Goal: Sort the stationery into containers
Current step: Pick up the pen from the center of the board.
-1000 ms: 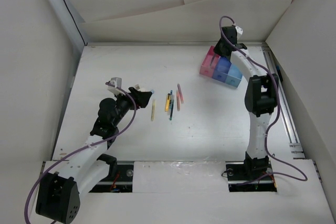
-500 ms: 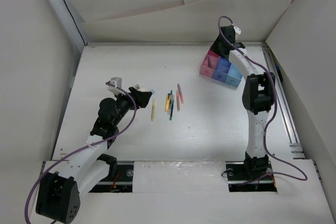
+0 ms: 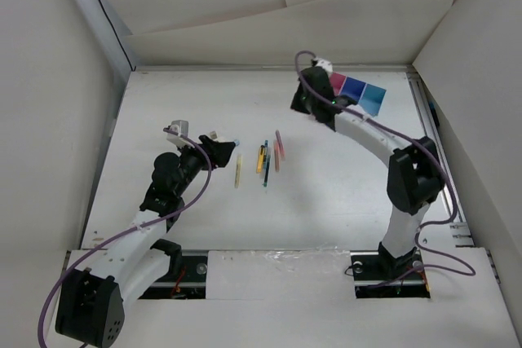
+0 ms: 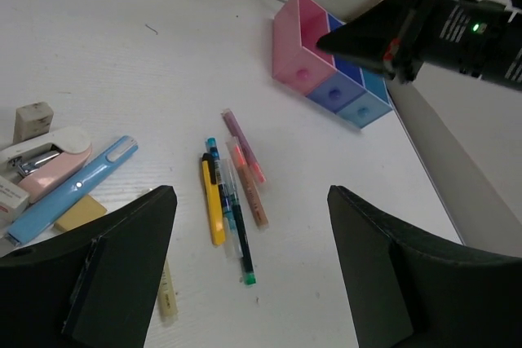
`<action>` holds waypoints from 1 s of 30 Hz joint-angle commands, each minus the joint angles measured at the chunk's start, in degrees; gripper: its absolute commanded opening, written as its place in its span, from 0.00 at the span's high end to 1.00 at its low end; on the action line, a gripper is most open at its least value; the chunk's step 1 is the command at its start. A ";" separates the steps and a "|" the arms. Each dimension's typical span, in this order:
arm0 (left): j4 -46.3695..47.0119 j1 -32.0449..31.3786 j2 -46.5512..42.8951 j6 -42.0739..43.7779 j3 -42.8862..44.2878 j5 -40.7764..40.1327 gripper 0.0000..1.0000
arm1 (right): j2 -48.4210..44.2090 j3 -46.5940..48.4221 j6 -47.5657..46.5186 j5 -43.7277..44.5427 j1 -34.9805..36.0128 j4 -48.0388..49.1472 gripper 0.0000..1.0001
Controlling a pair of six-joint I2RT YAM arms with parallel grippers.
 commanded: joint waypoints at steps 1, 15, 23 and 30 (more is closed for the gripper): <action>1.50 -0.04 -0.61 0.59 2.20 -0.60 0.29 | 1.90 -4.16 -1.22 2.33 5.86 1.96 1.00; 1.50 -0.04 -0.61 0.59 2.20 -0.51 0.30 | 13.77 2.95 -0.51 6.37 8.51 -0.94 0.64; 1.50 -0.04 0.00 0.59 2.20 0.01 0.30 | 18.60 6.30 0.10 6.98 8.51 -2.00 0.70; 2.03 -0.04 -0.53 0.06 2.20 0.01 0.30 | 19.66 6.90 0.10 6.98 7.45 -2.00 0.72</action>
